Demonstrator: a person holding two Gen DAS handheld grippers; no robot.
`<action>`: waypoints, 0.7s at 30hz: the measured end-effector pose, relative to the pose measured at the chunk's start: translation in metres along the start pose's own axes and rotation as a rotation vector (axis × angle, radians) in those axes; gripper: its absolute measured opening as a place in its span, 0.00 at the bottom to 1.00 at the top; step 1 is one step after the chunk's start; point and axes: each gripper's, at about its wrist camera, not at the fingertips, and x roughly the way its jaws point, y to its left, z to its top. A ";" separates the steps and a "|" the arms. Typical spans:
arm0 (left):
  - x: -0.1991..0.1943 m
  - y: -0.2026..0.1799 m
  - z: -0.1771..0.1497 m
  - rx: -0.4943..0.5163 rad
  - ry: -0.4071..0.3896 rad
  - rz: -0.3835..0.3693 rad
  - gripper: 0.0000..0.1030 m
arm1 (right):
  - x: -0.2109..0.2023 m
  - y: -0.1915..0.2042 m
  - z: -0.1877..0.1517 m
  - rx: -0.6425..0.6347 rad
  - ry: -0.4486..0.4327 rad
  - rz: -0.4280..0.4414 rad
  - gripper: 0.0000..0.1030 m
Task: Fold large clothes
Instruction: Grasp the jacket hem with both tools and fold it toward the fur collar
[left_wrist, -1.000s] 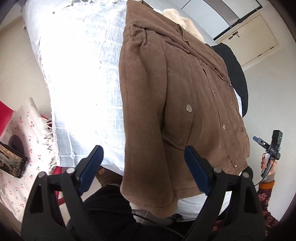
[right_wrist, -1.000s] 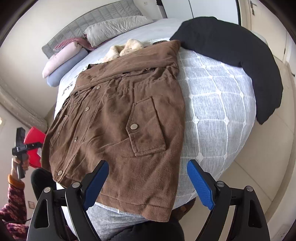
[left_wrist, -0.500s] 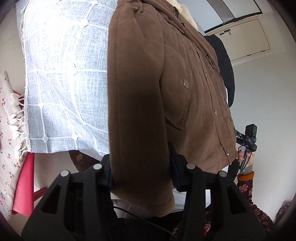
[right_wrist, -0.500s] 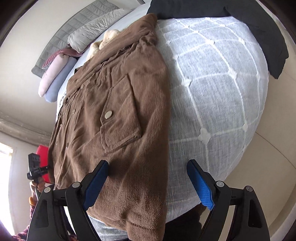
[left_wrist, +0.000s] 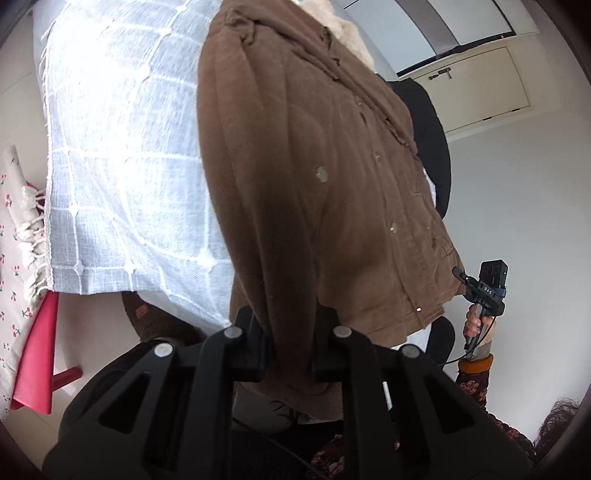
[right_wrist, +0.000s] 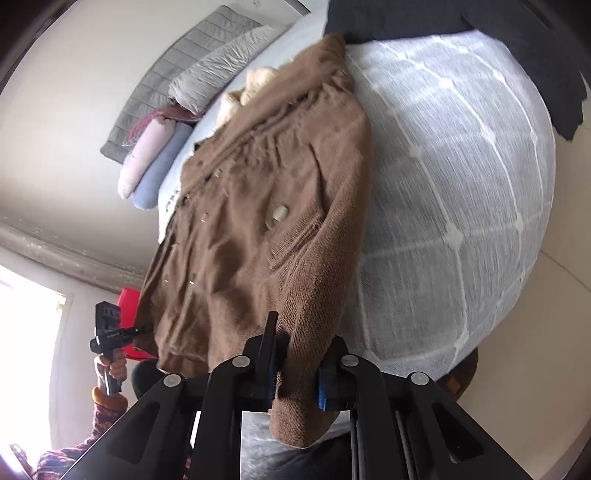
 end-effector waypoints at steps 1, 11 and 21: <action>-0.005 -0.008 0.003 0.014 -0.017 -0.012 0.16 | -0.004 0.006 0.003 -0.011 -0.014 0.004 0.13; -0.046 -0.068 0.075 0.062 -0.182 -0.107 0.15 | -0.030 0.065 0.083 -0.115 -0.163 -0.018 0.11; -0.042 -0.059 0.183 -0.064 -0.296 -0.107 0.15 | -0.008 0.043 0.188 -0.036 -0.260 -0.062 0.10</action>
